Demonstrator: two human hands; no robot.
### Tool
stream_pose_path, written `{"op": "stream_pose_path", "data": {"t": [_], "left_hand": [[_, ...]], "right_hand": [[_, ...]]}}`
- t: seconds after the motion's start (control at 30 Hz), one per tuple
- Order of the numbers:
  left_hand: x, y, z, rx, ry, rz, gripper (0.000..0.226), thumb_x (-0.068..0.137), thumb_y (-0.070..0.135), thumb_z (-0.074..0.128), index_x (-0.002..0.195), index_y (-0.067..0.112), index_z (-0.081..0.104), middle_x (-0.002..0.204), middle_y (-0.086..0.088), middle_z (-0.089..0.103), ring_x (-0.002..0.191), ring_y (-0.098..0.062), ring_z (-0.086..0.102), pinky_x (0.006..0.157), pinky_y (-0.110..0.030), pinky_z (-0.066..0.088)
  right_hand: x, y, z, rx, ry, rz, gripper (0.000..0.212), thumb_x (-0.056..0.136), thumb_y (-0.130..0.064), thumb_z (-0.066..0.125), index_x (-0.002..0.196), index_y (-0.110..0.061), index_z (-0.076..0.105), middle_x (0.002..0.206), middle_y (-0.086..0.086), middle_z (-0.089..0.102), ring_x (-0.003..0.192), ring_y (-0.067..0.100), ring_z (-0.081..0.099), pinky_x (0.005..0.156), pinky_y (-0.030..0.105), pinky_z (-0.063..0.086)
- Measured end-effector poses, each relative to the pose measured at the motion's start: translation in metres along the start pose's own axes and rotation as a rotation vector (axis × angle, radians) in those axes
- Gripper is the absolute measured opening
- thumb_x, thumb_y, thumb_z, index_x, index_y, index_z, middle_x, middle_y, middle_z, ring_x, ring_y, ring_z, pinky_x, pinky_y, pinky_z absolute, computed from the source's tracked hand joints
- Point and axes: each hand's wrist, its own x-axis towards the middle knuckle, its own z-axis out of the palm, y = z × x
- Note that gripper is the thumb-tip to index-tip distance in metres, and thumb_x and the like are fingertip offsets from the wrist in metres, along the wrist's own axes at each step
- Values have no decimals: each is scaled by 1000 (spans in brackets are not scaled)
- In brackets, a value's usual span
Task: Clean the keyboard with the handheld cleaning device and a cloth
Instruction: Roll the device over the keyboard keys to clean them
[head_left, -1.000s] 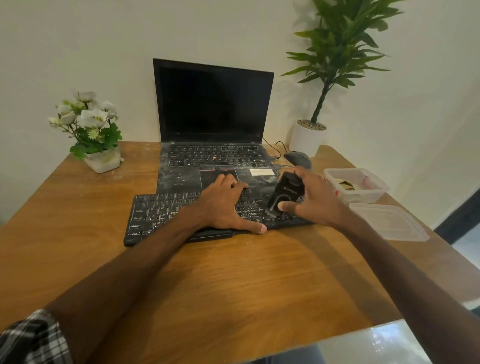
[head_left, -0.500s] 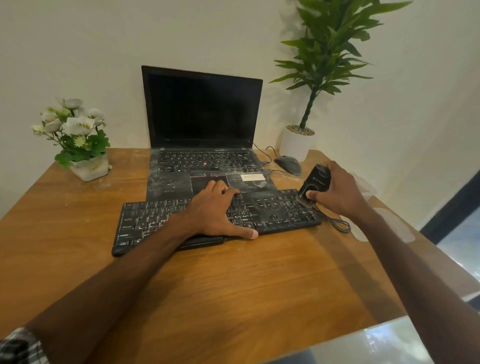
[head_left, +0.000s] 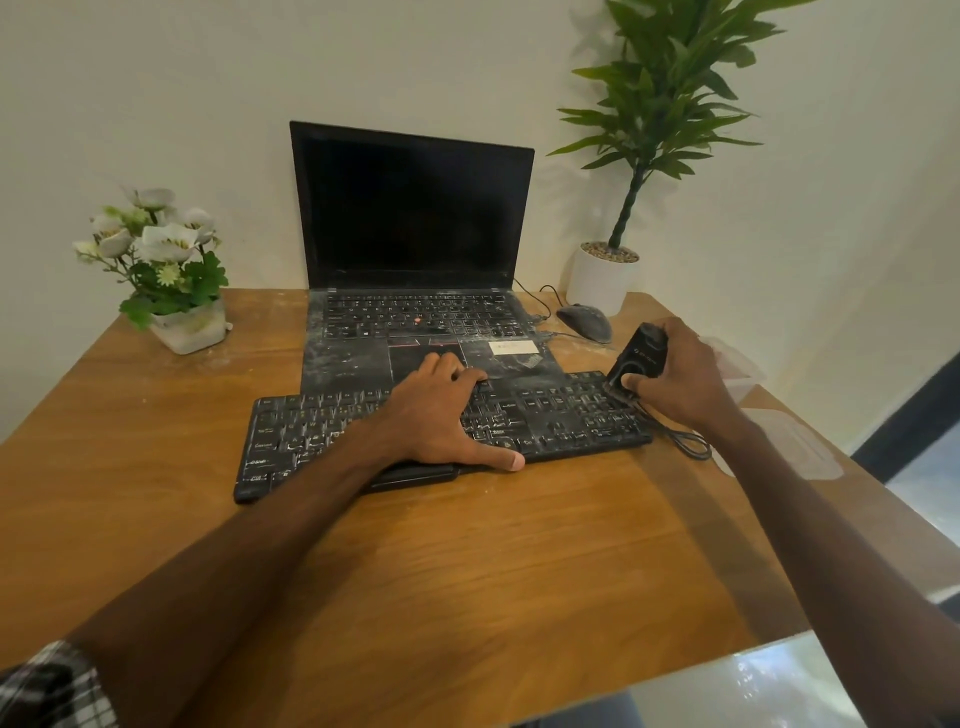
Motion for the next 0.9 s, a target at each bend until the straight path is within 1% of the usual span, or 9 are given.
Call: {"op": "stream_pose_path", "data": {"t": [0.17,0.23,0.33,0.4,0.47,0.6,0.73,0.83,0.9], "left_hand": [[0,0,1,6,4,-2,134,57,103,55,161,22,27,147,-3,38,134,-21,34,110,-43,42],[-1,-1,1,9,3,-2,134,57,103,55,161,22,27,147,-3,38,134,-21,34,110,-43,42],[-1,1,0,13,5,-4,134,57,103,54,161,22,28,148,-3,38,134,-21,34,109,-42,41],[0,2,-1,12,3,-5,134,57,102,54,161,22,28,148,-3,38,134,-21,34,108,-41,40],[0,2,0,11,0,-7,134,57,102,54,161,22,28,148,-3,38,134,-21,34,108,-42,40],[1,1,-1,11,-5,-11,135,56,103,54,161,22,28,147,-3,38,134,-21,34,108,-42,41],[1,2,0,8,-5,-14,135,56,103,54,161,22,28,147,-3,37,134,-22,34,108,-42,41],[1,2,-1,11,-15,-11,135,56,103,54,161,21,27,148,-4,37,134,-22,34,108,-42,41],[0,3,-2,11,-14,-16,135,56,103,54,161,21,28,147,-4,37,134,-22,34,109,-43,43]], "right_hand": [[-9,-3,9,23,-4,0,61,78,-10,82,126,-10,44,105,2,58,93,18,57,59,13,41],[-13,-8,14,48,-26,3,61,78,-10,83,125,-12,45,107,3,60,95,19,60,68,21,51],[-12,-13,11,159,-84,55,62,75,-12,86,124,-13,49,109,2,64,100,20,62,80,32,57],[-8,-14,4,217,-51,85,63,73,-13,87,124,-12,51,110,3,64,103,21,62,73,25,53],[-12,-17,6,164,-14,76,64,75,-13,86,127,-11,49,110,2,62,103,20,60,71,20,46],[-26,-31,25,61,-73,-49,64,77,-10,83,128,-14,45,106,1,61,98,20,62,76,29,55],[-23,-39,16,127,-80,15,65,77,-12,85,129,-14,45,111,2,61,99,17,60,69,20,51],[-35,-53,29,37,-91,-53,67,77,-14,84,130,-17,42,109,-1,60,104,19,61,80,30,57],[-41,-63,36,48,-147,-114,67,78,-15,83,131,-17,43,111,-3,59,105,16,59,78,25,53]]}}
